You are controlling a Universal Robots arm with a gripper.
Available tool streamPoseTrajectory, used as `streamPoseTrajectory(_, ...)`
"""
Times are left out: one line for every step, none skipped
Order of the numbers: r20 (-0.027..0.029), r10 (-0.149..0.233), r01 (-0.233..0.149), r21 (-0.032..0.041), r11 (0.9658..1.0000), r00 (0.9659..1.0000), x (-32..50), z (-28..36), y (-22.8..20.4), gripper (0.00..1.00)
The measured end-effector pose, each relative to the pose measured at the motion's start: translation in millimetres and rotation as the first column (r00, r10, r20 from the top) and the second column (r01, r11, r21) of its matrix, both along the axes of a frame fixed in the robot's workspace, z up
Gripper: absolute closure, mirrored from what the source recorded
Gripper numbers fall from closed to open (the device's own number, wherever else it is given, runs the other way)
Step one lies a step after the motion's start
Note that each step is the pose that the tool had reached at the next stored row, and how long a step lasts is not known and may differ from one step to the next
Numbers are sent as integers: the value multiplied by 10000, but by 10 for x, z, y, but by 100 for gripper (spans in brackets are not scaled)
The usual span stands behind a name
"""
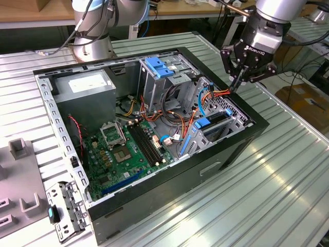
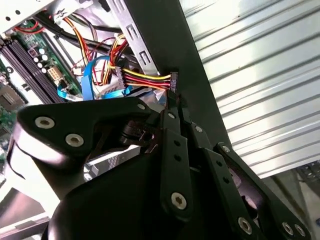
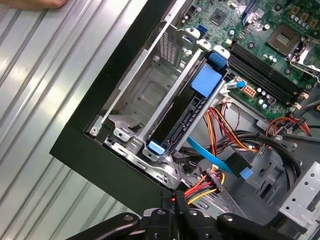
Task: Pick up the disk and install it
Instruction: 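Insert the first disk wire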
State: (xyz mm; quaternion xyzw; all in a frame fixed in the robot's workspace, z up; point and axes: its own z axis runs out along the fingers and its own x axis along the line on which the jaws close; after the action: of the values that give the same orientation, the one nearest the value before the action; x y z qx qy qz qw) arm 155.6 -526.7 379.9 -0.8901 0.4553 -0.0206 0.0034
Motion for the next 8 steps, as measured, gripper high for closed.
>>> streamPoseTrajectory(0, 185, -185, -1, 9998, 9998, 0, -2, 0, 82)
streamPoseTrajectory(0, 512, -512, 0, 9987, 9987, 1, -10, 0, 82)
streamPoseTrajectory(0, 733, -733, -2, 9973, 9973, 1, -17, 0, 81)
streamPoseTrajectory(1, 896, -896, -5, 9960, 9960, 2, -21, 0, 75)
streamPoseTrajectory(1, 1110, -1110, -9, 9938, 9938, 6, -27, 0, 75)
streamPoseTrajectory(1, 1307, -1307, -15, 9914, 9914, 14, -37, 1, 74)
streamPoseTrajectory(2, 1530, -1530, -22, 9882, 9882, 19, -49, 2, 67)
streamPoseTrajectory(3, 1672, -1672, -26, 9859, 9859, 20, -56, 3, 67)
